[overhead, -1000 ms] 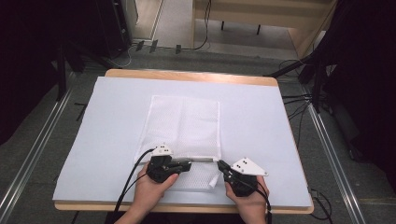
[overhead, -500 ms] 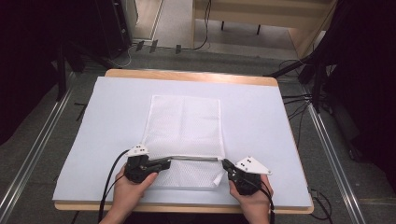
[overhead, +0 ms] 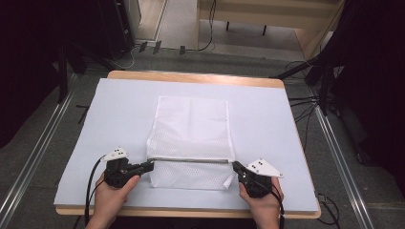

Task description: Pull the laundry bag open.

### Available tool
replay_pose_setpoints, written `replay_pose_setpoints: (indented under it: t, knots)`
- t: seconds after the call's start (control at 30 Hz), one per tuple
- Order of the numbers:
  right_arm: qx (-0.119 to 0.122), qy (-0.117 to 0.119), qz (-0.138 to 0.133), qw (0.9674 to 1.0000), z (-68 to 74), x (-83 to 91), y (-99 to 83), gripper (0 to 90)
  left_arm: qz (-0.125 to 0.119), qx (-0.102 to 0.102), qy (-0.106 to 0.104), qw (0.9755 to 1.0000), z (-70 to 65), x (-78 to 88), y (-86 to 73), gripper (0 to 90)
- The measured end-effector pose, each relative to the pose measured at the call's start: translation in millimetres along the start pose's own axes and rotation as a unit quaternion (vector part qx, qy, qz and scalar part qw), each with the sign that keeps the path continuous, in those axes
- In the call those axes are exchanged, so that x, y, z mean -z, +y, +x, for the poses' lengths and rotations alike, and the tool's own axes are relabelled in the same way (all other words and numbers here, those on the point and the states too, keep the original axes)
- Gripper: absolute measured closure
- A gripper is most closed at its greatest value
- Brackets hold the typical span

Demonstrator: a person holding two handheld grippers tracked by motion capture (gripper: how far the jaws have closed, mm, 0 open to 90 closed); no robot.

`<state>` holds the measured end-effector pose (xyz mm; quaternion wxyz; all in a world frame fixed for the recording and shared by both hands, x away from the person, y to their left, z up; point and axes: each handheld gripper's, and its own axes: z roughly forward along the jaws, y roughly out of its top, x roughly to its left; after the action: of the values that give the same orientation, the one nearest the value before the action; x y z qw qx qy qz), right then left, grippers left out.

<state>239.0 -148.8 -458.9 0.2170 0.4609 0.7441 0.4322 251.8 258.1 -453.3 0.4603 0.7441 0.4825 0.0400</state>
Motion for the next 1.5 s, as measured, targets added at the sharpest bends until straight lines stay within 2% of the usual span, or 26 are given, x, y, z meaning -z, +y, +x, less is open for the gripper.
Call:
replay_pose_setpoints:
  t: [0.23,0.37,0.43,0.63,0.83,0.87,0.9,0.93,0.97,1.0,1.03,1.07,1.1,1.13,1.17,1.2,1.23,1.27,1.33,1.37,1.4,1.43,1.47,1.5]
  knots:
    - [-0.003,0.001,0.0,1.0,-2.6,-0.3,-0.2,89.6,0.0,0.003,0.005,1.0,5.9,8.5,-3.3,88.3]
    - [0.001,-0.006,0.003,1.0,-0.5,-1.4,0.1,89.6,-0.007,0.013,0.01,0.9998,11.7,13.3,-4.7,88.3]
    - [0.0,-0.006,0.004,1.0,-0.6,-1.7,0.1,89.6,-0.009,0.011,0.013,0.9998,13.3,14.9,-4.9,88.4]
    - [0.0,-0.005,0.002,1.0,-1.8,-2.8,-0.1,89.6,-0.012,0.014,0.01,0.9998,15.4,18.3,-7.3,88.4]
    - [0.001,-0.003,0.001,1.0,-0.9,-3.0,0.1,89.6,-0.018,0.02,0.002,0.9996,17.8,20.6,-8.8,88.4]
    - [0.002,-0.003,0.001,1.0,-0.1,-2.9,0.3,89.6,-0.028,0.021,-0.013,0.9993,18.9,21.6,-9.6,88.1]
    - [0.002,-0.003,0.001,1.0,-0.1,-2.9,0.3,89.6,-0.028,0.021,-0.013,0.9993,18.9,21.6,-9.6,87.8]
    - [0.004,-0.001,-0.004,1.0,0.0,-2.0,0.2,89.5,-0.045,0.023,-0.033,0.9982,22.6,24.6,-10.6,84.2]
    - [0.004,-0.001,-0.004,1.0,0.0,-2.0,0.2,89.5,-0.045,0.023,-0.033,0.9982,22.6,24.6,-10.6,77.0]
    - [0.002,0.014,-0.01,0.9999,-1.2,-1.0,-0.3,89.4,-0.081,0.015,-0.021,0.9964,25.4,30.4,-10.2,65.0]
    - [0.002,0.014,-0.01,0.9999,-1.2,-1.0,-0.3,89.4,-0.081,0.015,-0.021,0.9964,25.4,30.4,-10.2,61.2]
    - [0.004,0.019,-0.011,0.9997,-2.3,-1.7,-1.5,89.1,-0.108,0.005,-0.012,0.9941,25.9,34.7,-9.9,55.2]
    - [0.004,0.019,-0.011,0.9997,-2.3,-1.7,-1.5,89.1,-0.123,-0.003,0.0,0.9924,26.1,37.8,-9.2,55.2]
    - [0.001,0.026,-0.009,0.9996,-3.1,-3.2,-3.2,87.7,-0.146,-0.017,0.016,0.9891,26.3,41.2,-9.1,44.9]
    - [0.001,0.026,-0.009,0.9996,-3.1,-3.2,-3.2,87.7,-0.146,-0.017,0.016,0.9891,26.3,41.2,-9.1,42.0]
    - [0.003,0.025,-0.019,0.9995,-4.3,-4.6,-4.9,75.6,-0.157,-0.026,0.03,0.9869,26.1,42.9,-9.6,36.6]
    - [0.003,0.025,-0.019,0.9995,-4.3,-4.6,-4.9,75.6,-0.157,-0.026,0.03,0.9869,26.1,42.9,-9.6,34.1]
    - [0.005,0.024,-0.022,0.9995,-4.6,-5.2,-4.9,68.2,-0.159,-0.03,0.032,0.9863,25.5,43.0,-9.7,34.1]
    - [0.007,0.016,-0.026,0.9995,-4.1,-5.9,-3.1,45.0,-0.155,-0.035,0.039,0.9865,23.8,42.3,-9.0,24.2]
    - [0.007,0.016,-0.026,0.9995,-4.1,-5.9,-3.1,45.0,-0.155,-0.035,0.039,0.9865,23.8,42.3,-9.0,22.7]
    - [0.007,0.012,-0.034,0.9993,-4.6,-4.5,-2.0,34.8,-0.154,-0.035,0.04,0.9866,23.0,42.6,-8.2,20.5]
    - [0.007,0.012,-0.034,0.9993,-4.6,-4.5,-2.0,34.8,-0.154,-0.035,0.04,0.9866,23.0,42.6,-8.2,18.5]
    - [0.0,0.007,-0.033,0.9994,-6.9,-3.0,-0.9,25.4,-0.15,-0.032,0.039,0.9874,23.4,44.7,-7.2,15.0]
    - [0.0,0.007,-0.033,0.9994,-6.9,-3.0,-0.9,25.4,-0.15,-0.032,0.039,0.9874,23.4,44.7,-7.2,12.6]
